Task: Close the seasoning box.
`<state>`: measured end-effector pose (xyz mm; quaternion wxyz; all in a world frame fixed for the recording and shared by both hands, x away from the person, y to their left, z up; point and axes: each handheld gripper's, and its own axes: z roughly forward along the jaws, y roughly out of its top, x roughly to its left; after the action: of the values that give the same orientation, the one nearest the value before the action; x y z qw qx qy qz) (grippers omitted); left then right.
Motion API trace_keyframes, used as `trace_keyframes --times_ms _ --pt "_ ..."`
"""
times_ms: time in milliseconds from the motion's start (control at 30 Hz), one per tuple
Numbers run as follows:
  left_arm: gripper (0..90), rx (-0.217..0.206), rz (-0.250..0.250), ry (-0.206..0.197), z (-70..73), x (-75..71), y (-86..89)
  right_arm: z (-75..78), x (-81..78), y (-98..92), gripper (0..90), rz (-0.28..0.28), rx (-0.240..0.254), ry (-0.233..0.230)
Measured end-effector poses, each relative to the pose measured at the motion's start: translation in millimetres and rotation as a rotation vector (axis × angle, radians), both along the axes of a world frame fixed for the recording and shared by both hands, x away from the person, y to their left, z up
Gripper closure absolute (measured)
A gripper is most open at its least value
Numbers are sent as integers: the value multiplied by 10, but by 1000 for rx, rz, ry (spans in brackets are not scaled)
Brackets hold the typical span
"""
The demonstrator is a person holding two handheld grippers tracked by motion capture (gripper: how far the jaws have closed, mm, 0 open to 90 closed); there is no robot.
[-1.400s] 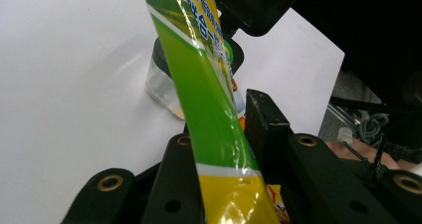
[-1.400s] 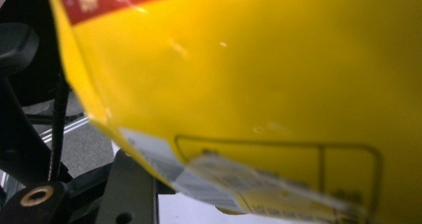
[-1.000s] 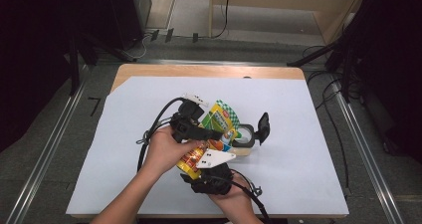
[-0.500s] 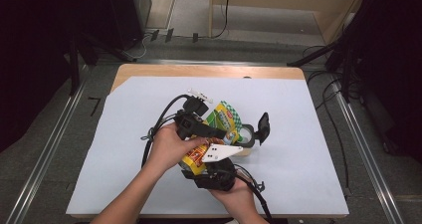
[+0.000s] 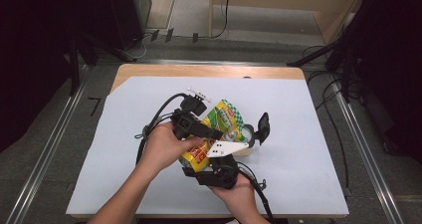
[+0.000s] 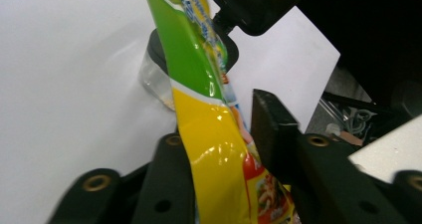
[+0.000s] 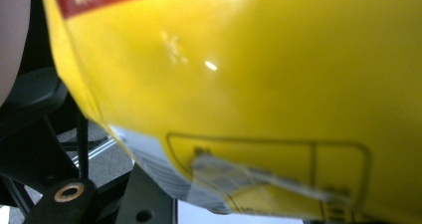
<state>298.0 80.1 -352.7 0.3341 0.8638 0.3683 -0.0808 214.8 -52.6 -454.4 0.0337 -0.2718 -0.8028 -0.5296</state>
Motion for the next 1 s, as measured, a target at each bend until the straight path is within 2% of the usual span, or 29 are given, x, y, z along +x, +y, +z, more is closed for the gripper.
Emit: trace_keyframes --times_ms 100,233,300,367,400,500,600,700,767,1000 --pt "841 19 -1 -1 -17 5 -12 5 -10 23 636 4 -28 -8" --pt "858 28 16 18 -13 37 -17 13 -14 47 612 0 -64 -23" --pt "858 37 28 27 4 58 -27 37 -41 76 594 -9 -120 -77" --pt "858 40 24 49 20 86 -32 72 -87 111 588 -16 -185 -158" --pt "857 40 23 56 28 100 -33 81 -92 115 589 -19 -194 -165" --pt "847 40 20 85 34 162 -56 102 -72 110 597 -31 -171 -146" --pt "840 27 22 112 27 237 -66 121 -34 107 599 -38 -143 -91" --pt "842 20 35 119 3 271 -67 125 12 104 585 -29 -135 -64" --pt "838 12 37 117 -1 274 -69 113 27 95 602 -31 -132 -68" --pt "799 -47 39 120 43 275 -73 126 47 25 630 -46 -57 -42"
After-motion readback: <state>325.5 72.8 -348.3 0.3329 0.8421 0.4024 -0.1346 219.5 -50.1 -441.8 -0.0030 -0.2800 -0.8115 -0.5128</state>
